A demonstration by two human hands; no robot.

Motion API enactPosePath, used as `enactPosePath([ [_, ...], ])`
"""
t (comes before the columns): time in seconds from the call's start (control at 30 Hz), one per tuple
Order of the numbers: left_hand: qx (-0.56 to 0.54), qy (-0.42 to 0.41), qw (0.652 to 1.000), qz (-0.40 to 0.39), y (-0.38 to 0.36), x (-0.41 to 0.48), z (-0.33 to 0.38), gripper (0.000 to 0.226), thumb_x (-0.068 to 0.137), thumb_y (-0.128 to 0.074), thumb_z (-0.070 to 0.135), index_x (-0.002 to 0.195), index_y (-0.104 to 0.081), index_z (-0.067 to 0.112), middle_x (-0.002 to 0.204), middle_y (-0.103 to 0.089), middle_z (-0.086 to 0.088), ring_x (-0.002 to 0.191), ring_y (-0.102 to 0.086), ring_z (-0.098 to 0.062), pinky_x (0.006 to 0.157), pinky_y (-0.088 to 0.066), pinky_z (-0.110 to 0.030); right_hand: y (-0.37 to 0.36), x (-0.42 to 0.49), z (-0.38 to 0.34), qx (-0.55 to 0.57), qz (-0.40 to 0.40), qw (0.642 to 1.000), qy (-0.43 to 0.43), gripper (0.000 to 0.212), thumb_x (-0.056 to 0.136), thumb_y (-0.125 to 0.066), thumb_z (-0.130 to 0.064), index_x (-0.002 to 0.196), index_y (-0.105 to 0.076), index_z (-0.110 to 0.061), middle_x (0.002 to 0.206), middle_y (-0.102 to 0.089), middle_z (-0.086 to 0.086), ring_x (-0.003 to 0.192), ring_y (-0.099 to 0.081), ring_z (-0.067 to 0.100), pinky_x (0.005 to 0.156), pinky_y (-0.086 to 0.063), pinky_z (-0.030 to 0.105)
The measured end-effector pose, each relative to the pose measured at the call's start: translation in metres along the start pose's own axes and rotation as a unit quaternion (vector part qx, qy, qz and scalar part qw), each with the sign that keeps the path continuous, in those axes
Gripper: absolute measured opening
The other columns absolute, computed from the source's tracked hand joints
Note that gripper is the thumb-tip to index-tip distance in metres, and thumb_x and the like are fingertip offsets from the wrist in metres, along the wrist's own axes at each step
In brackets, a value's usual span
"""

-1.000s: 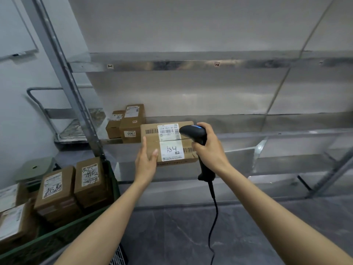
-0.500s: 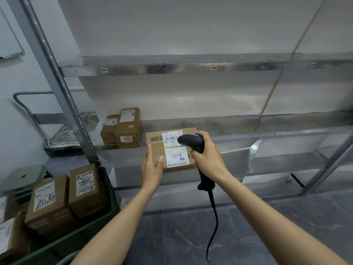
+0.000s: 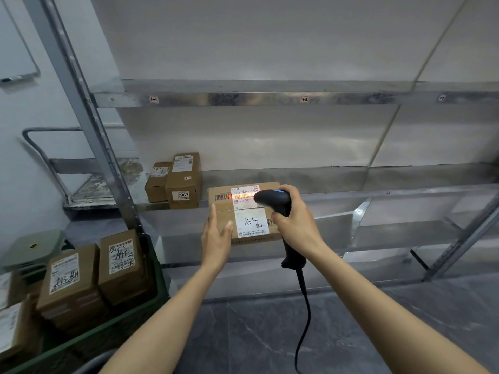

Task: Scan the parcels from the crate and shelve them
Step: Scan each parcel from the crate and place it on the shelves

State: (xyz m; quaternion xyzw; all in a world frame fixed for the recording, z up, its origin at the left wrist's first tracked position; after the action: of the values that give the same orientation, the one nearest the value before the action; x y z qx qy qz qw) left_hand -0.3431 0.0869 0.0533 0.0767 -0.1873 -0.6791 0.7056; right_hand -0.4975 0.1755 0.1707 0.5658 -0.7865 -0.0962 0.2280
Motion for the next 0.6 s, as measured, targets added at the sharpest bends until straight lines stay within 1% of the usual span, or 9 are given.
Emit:
enactPosePath([
  [0.17, 0.0, 0.007, 1.0, 0.004, -0.001, -0.001, 0.0, 0.065, 0.099, -0.044, 0.031, 0.153, -0.006, 0.031, 0.142, -0.044, -0.006, 0.123, -0.047, -0.018, 0.089, -0.041, -0.026, 0.004, 0.0, 0.003, 0.005, 0.001, 1.0, -0.007, 0.059, 0.08, -0.05, 0.003, 0.093, -0.042, -0.055, 0.083, -0.06, -0.018, 0.055, -0.053, -0.001, 0.049, -0.041, 0.012],
  [0.27, -0.001, 0.011, 1.0, 0.005, -0.003, -0.002, 0.0, 0.065, 0.099, -0.044, 0.031, 0.153, -0.007, 0.031, 0.142, -0.045, -0.006, 0.124, -0.047, -0.02, 0.092, -0.04, -0.027, 0.008, 0.003, 0.006, 0.007, 0.0, 1.0, -0.009, 0.059, 0.08, -0.05, 0.003, 0.094, -0.042, -0.054, 0.084, -0.06, -0.017, 0.056, -0.053, 0.0, 0.049, -0.04, 0.009],
  [0.37, 0.003, 0.013, 1.0, 0.005, -0.007, -0.003, 0.001, 0.065, 0.099, -0.044, 0.031, 0.153, -0.007, 0.031, 0.142, -0.045, -0.006, 0.125, -0.046, -0.02, 0.094, -0.039, -0.027, 0.014, 0.007, 0.011, 0.007, 0.0, 1.0, -0.01, 0.06, 0.08, -0.05, 0.002, 0.093, -0.041, -0.056, 0.084, -0.06, -0.012, 0.059, -0.054, 0.002, 0.049, -0.04, 0.009],
  [0.43, 0.004, 0.014, 1.0, 0.002, -0.009, -0.003, 0.003, 0.065, 0.099, -0.044, 0.032, 0.153, -0.007, 0.032, 0.143, -0.045, -0.005, 0.127, -0.045, -0.021, 0.102, -0.04, -0.035, 0.02, 0.01, 0.015, 0.002, 0.001, 1.0, -0.006, 0.06, 0.081, -0.05, 0.002, 0.093, -0.04, -0.056, 0.082, -0.059, -0.015, 0.059, -0.054, 0.0, 0.048, -0.038, 0.009],
  [0.5, 0.003, 0.016, 1.0, 0.001, -0.012, -0.002, 0.004, 0.065, 0.099, -0.044, 0.032, 0.153, -0.007, 0.033, 0.144, -0.045, -0.005, 0.128, -0.045, -0.022, 0.107, -0.039, -0.041, 0.026, 0.014, 0.02, -0.001, -0.002, 1.0, -0.002, 0.055, 0.081, -0.051, 0.001, 0.1, -0.042, -0.05, 0.082, -0.059, -0.016, 0.062, -0.053, 0.002, 0.049, -0.038, 0.008],
  [0.6, -0.007, 0.02, 1.0, 0.005, -0.016, -0.001, 0.006, 0.065, 0.1, -0.045, 0.032, 0.152, -0.007, 0.034, 0.144, -0.045, -0.005, 0.128, -0.045, -0.022, 0.105, -0.039, -0.04, 0.033, 0.024, 0.029, 0.0, -0.005, 1.0, 0.001, 0.049, 0.082, -0.051, 0.0, 0.112, -0.044, -0.039, 0.087, -0.06, -0.012, 0.067, -0.054, 0.007, 0.049, -0.038, 0.008],
])
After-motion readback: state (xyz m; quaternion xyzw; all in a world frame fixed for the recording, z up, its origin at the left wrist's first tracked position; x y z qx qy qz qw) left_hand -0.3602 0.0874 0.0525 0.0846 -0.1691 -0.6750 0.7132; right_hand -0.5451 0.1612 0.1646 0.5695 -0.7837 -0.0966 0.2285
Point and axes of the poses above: each hand's wrist, its own x-axis towards the middle knuckle, its own y-axis out of the back of the hand, z = x × y, the point moved 1 cm from there along x, towards the middle knuckle
